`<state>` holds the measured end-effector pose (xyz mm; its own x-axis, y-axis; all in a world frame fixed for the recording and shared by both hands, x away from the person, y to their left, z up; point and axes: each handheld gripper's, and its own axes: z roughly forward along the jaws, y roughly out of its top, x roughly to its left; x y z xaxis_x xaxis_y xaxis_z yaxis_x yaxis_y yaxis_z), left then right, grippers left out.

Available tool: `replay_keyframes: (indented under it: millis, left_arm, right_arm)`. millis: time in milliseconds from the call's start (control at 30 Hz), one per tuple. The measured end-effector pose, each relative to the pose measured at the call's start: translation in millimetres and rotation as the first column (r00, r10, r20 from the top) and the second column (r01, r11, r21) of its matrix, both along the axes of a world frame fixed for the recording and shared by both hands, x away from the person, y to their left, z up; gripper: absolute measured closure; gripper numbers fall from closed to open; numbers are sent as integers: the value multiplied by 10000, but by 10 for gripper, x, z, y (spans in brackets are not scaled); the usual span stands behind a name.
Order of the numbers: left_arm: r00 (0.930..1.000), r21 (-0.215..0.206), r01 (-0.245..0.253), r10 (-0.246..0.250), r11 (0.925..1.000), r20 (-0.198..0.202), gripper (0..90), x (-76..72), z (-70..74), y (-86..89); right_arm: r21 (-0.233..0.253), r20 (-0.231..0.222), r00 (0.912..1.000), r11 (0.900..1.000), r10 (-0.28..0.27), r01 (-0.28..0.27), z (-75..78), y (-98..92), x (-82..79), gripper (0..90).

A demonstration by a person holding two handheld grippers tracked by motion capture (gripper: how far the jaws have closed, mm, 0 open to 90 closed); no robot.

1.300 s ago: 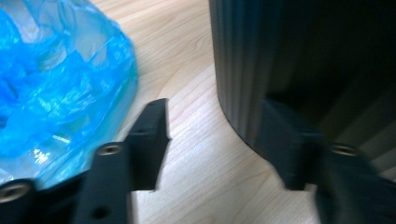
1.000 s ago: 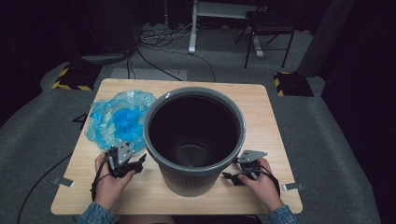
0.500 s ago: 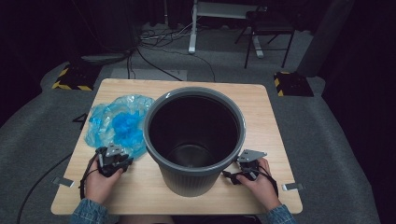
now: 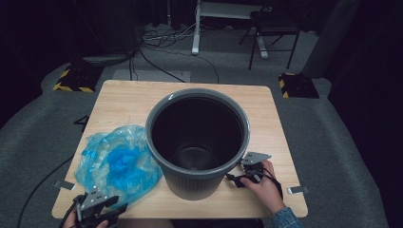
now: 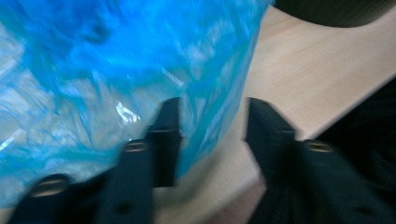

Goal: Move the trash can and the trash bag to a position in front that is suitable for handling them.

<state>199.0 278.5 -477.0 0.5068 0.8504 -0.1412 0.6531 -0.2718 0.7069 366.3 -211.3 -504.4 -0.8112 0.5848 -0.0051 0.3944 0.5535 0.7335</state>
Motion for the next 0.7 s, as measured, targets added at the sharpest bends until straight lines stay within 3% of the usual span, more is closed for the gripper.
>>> replay_keyframes:
  millis: [100,200,300,533,600,700]
  left_arm:
    - [9973,-249,-164,182,9996,713,313,-36,84,3]
    - [9933,-425,-220,267,9989,1126,290,36,193,16]
    - [9907,-421,-368,419,9984,1293,284,171,291,40]
    - [9825,-426,-772,832,9961,1666,289,691,428,43]
    - [9790,-443,-938,1002,9946,1775,297,862,390,46]
    - [9800,-224,-1196,1216,9926,1575,306,1096,245,66]
  right_arm:
    - [2,0,10000,10000,-20,20,-1,3,0,232]
    - [1,-3,10000,10000,-22,22,0,4,0,231]
    - [-13,-3,10000,10000,-44,44,0,4,-1,230]
    - [-38,-74,10000,10000,57,-57,-1,4,-2,196]
    - [-18,-93,9999,10000,60,-60,-1,2,1,196]
    - [-47,-118,9998,9999,142,-142,-2,7,2,167]
